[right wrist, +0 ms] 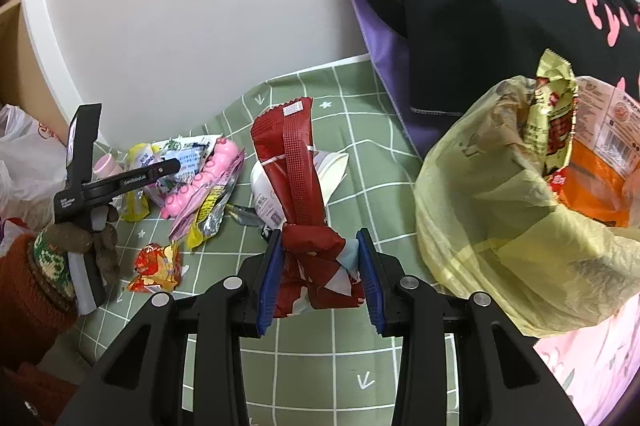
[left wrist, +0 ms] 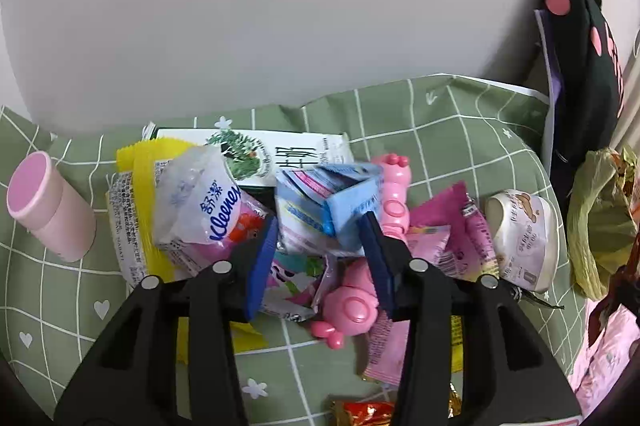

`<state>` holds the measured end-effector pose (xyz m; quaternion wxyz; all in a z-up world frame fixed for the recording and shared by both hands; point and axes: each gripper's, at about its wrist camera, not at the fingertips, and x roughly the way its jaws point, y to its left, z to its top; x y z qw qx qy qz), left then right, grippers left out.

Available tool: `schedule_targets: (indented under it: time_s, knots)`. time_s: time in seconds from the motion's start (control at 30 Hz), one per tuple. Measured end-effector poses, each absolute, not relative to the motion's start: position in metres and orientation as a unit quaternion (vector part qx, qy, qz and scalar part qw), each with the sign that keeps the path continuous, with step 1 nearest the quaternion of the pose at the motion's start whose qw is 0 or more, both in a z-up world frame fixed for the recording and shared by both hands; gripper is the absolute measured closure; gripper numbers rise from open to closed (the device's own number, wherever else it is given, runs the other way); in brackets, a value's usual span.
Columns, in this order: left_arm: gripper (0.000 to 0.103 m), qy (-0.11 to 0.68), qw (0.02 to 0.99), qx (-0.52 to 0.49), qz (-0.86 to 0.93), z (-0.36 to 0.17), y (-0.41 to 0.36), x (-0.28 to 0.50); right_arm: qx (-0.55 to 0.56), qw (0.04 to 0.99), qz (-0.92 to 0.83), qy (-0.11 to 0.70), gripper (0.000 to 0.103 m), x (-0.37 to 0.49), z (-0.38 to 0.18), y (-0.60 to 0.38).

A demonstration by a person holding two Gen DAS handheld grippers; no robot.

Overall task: Collect trash
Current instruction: 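Hold the red wrapper in the right gripper while the left grasps a blue wrapper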

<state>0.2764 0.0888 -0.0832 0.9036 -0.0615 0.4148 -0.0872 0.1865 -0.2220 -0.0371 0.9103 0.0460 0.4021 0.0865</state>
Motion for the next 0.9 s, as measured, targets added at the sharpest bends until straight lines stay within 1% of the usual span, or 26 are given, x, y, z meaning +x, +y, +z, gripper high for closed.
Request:
schedule_targets:
  time_s: [0.23, 0.4, 0.47, 0.63, 0.73, 0.77, 0.83, 0.87, 0.9]
  knots:
    - [0.059, 0.437, 0.887, -0.118, -0.086, -0.097, 0.113, 0.283, 0.044, 0.907, 0.095, 0.409, 0.069, 0.188, -0.043, -0.216]
    - [0.058, 0.43, 0.884, -0.156, -0.096, -0.102, 0.127, 0.285, 0.045, 0.905, 0.094, 0.412, 0.069, 0.187, -0.045, -0.218]
    - [0.057, 0.42, 0.89, -0.148, -0.099, -0.098, 0.127, 0.288, 0.043, 0.904, 0.093, 0.415, 0.069, 0.186, -0.046, -0.219]
    - [0.057, 0.399, 0.904, -0.093, -0.119, -0.084, 0.116, 0.303, 0.045, 0.902, 0.09, 0.421, 0.069, 0.184, -0.051, -0.221]
    - [0.057, 0.404, 0.901, -0.086, -0.133, -0.083, 0.113, 0.31, 0.046, 0.899, 0.088, 0.427, 0.069, 0.184, -0.055, -0.224]
    - [0.058, 0.407, 0.9, -0.088, -0.13, -0.083, 0.113, 0.313, 0.047, 0.898, 0.087, 0.429, 0.069, 0.184, -0.057, -0.225]
    - [0.072, 0.416, 0.897, -0.103, -0.11, -0.083, 0.115, 0.315, 0.049, 0.897, 0.085, 0.431, 0.069, 0.184, -0.059, -0.226]
    - [0.095, 0.421, 0.893, -0.116, -0.11, -0.083, 0.116, 0.317, 0.05, 0.897, 0.084, 0.431, 0.069, 0.185, -0.059, -0.227]
    - [0.096, 0.425, 0.889, -0.128, -0.113, -0.084, 0.118, 0.318, 0.05, 0.897, 0.085, 0.431, 0.069, 0.185, -0.058, -0.227]
